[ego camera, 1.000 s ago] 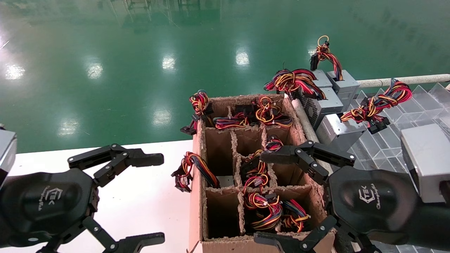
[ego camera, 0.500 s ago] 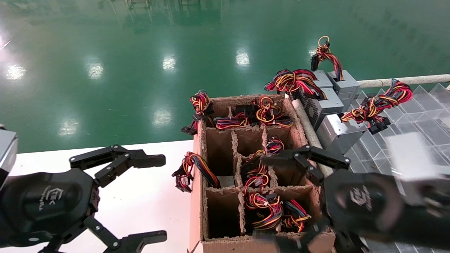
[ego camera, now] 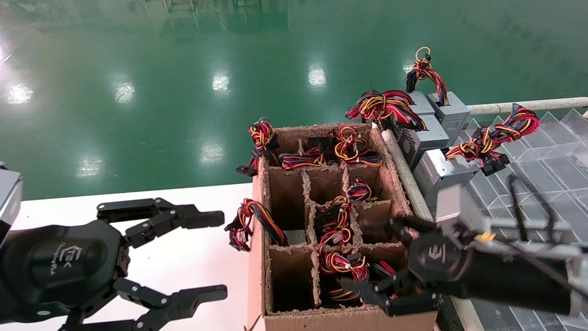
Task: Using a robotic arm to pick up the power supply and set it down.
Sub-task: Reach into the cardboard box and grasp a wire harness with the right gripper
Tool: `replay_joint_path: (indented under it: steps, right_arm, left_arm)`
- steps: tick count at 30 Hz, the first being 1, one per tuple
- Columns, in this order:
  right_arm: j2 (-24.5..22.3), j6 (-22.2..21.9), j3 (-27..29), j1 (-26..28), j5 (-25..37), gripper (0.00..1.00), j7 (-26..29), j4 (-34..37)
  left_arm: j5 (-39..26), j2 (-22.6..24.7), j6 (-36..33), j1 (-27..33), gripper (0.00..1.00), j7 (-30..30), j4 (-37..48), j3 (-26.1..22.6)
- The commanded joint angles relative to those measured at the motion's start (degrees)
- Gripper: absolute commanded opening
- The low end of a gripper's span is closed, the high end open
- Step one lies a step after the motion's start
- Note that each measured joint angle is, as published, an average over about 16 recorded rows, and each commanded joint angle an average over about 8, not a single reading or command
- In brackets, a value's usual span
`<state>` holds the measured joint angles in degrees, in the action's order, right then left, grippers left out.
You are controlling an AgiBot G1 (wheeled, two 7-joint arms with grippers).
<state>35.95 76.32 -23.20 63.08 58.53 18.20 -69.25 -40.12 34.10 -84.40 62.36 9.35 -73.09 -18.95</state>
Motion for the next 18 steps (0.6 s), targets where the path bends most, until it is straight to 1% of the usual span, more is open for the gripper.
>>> replay_joint_path:
  steps: [1, 8, 18]
  right_arm:
    - [0.3, -0.2, -0.9, -0.1, 1.3, 0.00, 0.6, 0.6]
    - [0.9, -0.7, -1.8, -0.3, 2.8, 0.00, 1.1, 1.9]
    - [0.3, 0.0, -2.2, -1.2, 2.7, 0.00, 1.7, 2.1]
  left_arm:
    - [0.0, 0.0, 0.0, 0.0, 0.00, 0.0, 0.0, 0.0]
    - [0.0, 0.0, 0.0, 0.0, 0.00, 0.0, 0.0, 0.0]
    - [0.0, 0.0, 0.0, 0.0, 0.00, 0.0, 0.0, 0.0]
